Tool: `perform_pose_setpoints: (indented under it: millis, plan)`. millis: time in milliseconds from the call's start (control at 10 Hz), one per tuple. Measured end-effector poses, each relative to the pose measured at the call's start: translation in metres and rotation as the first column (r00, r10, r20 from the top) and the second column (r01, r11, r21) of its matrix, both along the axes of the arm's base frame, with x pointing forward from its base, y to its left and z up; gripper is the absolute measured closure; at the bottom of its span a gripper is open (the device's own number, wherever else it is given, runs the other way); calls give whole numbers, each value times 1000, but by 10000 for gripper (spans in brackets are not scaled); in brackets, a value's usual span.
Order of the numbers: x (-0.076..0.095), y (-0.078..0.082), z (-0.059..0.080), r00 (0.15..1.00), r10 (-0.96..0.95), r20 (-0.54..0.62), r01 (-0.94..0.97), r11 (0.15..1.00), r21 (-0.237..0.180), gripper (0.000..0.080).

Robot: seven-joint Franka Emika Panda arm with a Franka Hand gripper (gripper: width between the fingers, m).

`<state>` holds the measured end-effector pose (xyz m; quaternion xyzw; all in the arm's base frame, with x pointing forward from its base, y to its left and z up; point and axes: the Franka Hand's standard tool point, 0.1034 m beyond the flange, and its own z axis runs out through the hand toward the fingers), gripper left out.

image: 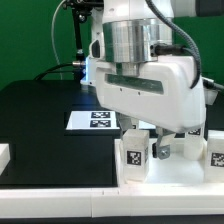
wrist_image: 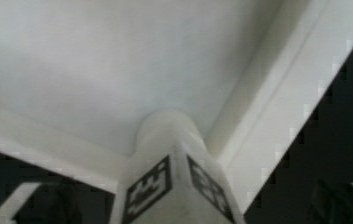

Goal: Assemble square table

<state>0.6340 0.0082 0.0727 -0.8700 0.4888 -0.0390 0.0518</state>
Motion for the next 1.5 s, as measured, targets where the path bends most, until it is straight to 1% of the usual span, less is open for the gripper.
perform_pose_setpoints:
  millis: [100,200,300,400,600,700,800,900,1000,1100,1200,1300,1400,1500]
  plan:
    - [2,-1,3,982,188,-13,-188,982,-29,151]
    - [6,-4,8,938,345,-18,-345,937,-54,151]
    - [7,-6,9,885,465,-17,-464,882,-75,151]
    - [6,-6,8,895,446,-17,-446,892,-72,151]
    - [6,-7,8,904,426,-17,-426,902,-70,414]
    - [6,-7,8,924,382,-16,-382,922,-65,414]
    - [6,-9,8,948,318,-17,-318,946,-59,511]
    - [6,-10,7,970,241,-18,-242,969,-52,511]
    - [4,-10,6,996,79,-32,-80,996,-39,511]
    - [3,-8,6,996,-85,-37,84,996,-29,511]
    - [2,-5,6,966,-255,-46,254,967,-18,511]
    - [3,-6,6,919,-391,-45,391,920,-2,511]
    - [3,-6,6,838,-543,-59,545,838,32,511]
    - [3,-6,5,772,-632,-70,636,770,50,511]
